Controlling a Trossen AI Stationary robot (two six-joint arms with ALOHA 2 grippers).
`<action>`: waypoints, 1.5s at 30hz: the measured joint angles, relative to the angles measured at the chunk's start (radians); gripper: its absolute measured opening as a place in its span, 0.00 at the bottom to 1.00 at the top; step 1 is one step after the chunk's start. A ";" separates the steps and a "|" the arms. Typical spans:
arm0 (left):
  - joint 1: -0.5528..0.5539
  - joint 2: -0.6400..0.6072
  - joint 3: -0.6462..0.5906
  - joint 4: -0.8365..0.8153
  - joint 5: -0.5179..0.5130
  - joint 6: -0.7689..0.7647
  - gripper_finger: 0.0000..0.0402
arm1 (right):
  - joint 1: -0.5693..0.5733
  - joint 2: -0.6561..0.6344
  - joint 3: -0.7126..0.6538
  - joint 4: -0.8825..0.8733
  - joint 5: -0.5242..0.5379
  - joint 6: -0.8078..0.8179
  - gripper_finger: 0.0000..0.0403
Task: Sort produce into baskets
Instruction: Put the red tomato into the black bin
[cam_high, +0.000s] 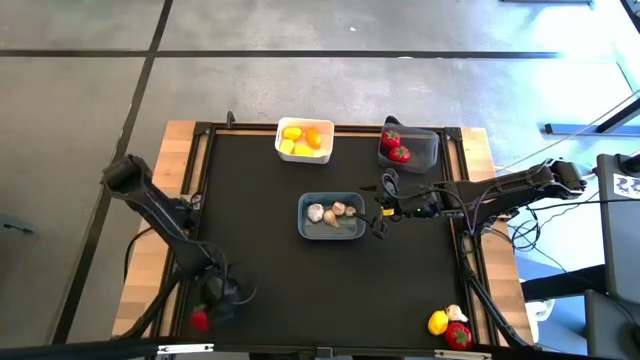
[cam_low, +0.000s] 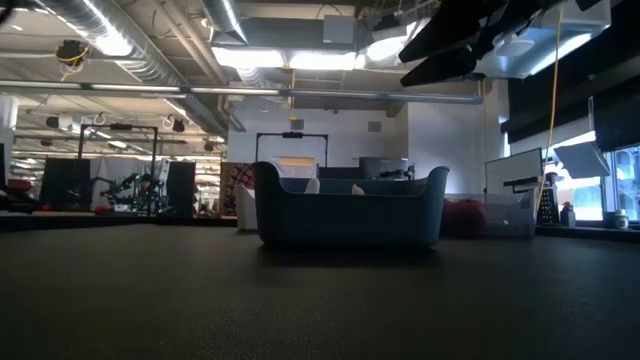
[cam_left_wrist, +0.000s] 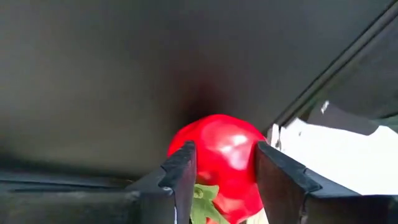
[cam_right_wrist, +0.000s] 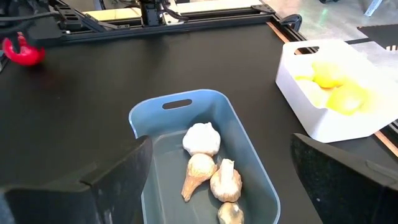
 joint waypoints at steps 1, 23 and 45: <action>0.014 -0.006 0.000 -0.014 -0.006 0.019 0.34 | 0.000 0.000 0.000 0.000 0.000 0.000 0.93; 0.354 -0.040 0.004 -0.089 -0.217 0.531 0.34 | 0.000 0.000 0.000 0.000 0.000 0.000 0.93; 0.391 -0.040 -0.008 0.037 -0.521 0.578 0.78 | 0.000 0.000 0.000 0.000 0.000 -0.003 0.93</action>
